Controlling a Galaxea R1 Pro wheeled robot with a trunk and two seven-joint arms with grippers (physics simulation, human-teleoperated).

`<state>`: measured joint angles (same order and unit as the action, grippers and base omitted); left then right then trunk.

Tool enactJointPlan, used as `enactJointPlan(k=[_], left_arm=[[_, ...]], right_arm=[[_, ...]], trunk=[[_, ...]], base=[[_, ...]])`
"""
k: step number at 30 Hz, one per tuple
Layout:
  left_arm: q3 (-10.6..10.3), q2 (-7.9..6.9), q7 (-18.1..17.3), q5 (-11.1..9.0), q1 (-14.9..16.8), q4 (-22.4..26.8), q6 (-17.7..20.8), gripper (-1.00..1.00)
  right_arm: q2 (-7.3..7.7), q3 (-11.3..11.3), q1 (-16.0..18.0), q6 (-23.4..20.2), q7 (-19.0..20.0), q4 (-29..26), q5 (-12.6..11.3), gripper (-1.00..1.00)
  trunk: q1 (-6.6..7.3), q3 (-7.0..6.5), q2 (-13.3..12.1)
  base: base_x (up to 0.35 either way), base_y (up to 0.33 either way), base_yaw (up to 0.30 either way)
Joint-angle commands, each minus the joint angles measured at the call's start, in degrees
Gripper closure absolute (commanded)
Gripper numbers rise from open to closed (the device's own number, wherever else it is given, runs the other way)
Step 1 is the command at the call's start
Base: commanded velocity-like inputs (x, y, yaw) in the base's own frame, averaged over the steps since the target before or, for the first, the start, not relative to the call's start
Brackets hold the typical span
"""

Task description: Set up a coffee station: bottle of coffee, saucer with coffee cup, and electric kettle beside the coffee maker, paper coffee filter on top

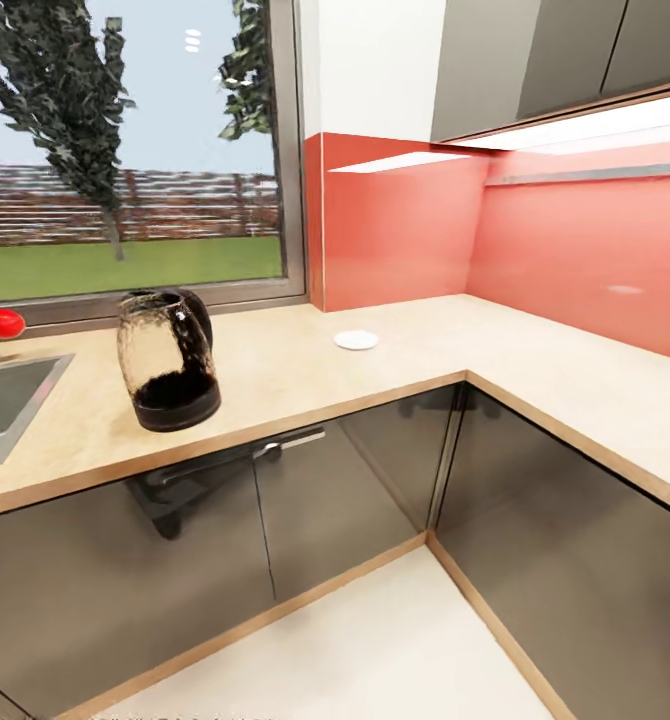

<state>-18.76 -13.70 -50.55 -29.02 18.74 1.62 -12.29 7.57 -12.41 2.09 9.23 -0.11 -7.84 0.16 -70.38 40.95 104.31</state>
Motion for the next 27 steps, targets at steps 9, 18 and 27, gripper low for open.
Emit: enactJointPlan(k=[9, 18, 27], left_arm=[[-0.6, 0.05, -0.1, -0.3, 0.1, 0.0, -0.4, -1.00], [-0.9, 0.09, -0.1, -0.3, 0.1, 1.0, -0.3, -1.00], [-1.1, 0.08, -0.1, -0.4, 0.1, 7.3, 0.0, -1.00]], right_arm=[[0.24, 0.0, 0.0, 0.2, 0.2, -0.1, -0.3, -1.00], [0.34, 0.3, 0.1, 0.0, 0.2, -7.0, -0.7, -1.00], [0.37, 1.6, 0.1, -0.6, 0.2, -19.6, -0.9, -1.00]], trunk=[[0.01, 0.05, 0.0], [0.01, 0.05, 0.0], [0.01, 0.05, 0.0]], base=[[0.000, 0.000, 0.032], [0.000, 0.000, 0.002], [0.000, 0.000, 0.000]])
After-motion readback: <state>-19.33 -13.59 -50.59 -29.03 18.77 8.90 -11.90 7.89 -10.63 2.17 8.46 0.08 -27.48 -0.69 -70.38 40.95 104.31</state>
